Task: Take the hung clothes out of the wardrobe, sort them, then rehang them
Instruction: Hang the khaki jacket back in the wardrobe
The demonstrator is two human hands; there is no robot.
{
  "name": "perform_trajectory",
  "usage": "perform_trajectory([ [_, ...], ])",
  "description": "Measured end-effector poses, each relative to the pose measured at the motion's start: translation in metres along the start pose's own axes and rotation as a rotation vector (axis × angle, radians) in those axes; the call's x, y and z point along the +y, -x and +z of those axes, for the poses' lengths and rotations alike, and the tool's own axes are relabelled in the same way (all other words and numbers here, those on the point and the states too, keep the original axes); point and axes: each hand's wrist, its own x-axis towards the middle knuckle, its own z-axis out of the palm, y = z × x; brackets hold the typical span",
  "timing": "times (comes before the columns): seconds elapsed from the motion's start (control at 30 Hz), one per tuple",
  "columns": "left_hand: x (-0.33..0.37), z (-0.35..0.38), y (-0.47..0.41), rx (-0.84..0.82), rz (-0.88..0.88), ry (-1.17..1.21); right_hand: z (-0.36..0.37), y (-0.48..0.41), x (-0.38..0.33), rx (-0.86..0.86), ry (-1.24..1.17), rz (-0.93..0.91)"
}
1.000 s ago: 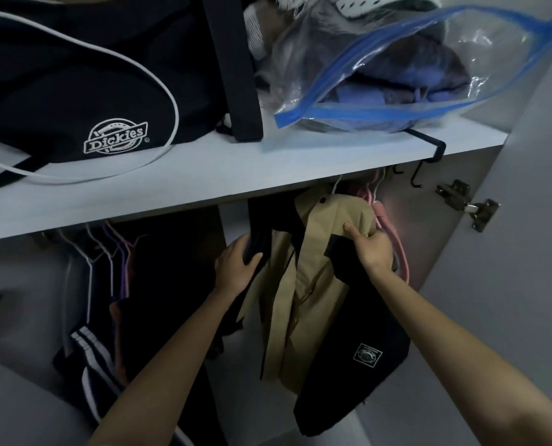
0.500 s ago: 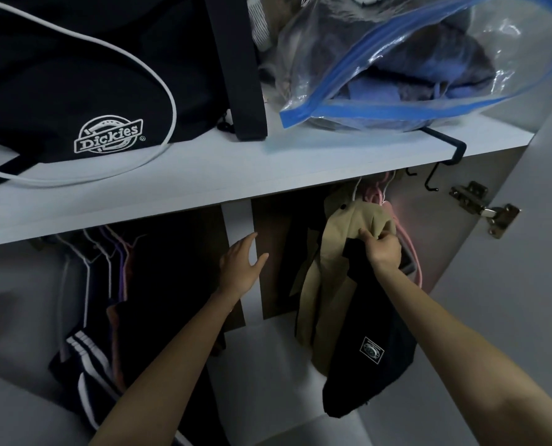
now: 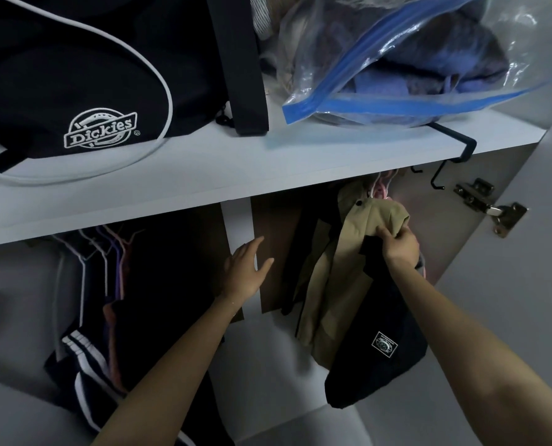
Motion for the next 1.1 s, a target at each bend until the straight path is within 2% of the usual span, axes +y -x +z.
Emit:
perform_trajectory([
  [0.23,0.016,0.012,-0.002,0.009,0.091,-0.096,-0.020,0.017,0.009,-0.071,0.267,-0.179],
  [0.43,0.032,0.041,-0.004,-0.104,0.208,-0.145,-0.033,0.042,0.024,-0.063,0.423,-0.258],
  [0.63,0.060,0.080,0.011,-0.158,0.278,-0.137,-0.060,0.086,0.042,-0.065,0.759,-0.368],
  [0.73,0.079,0.099,0.029,-0.200,0.339,-0.180,-0.086,0.110,0.057,-0.080,0.852,-0.354],
  [1.1,0.190,0.160,0.144,-0.247,0.580,-0.181,-0.218,0.209,0.127,-0.071,0.947,-0.241],
])
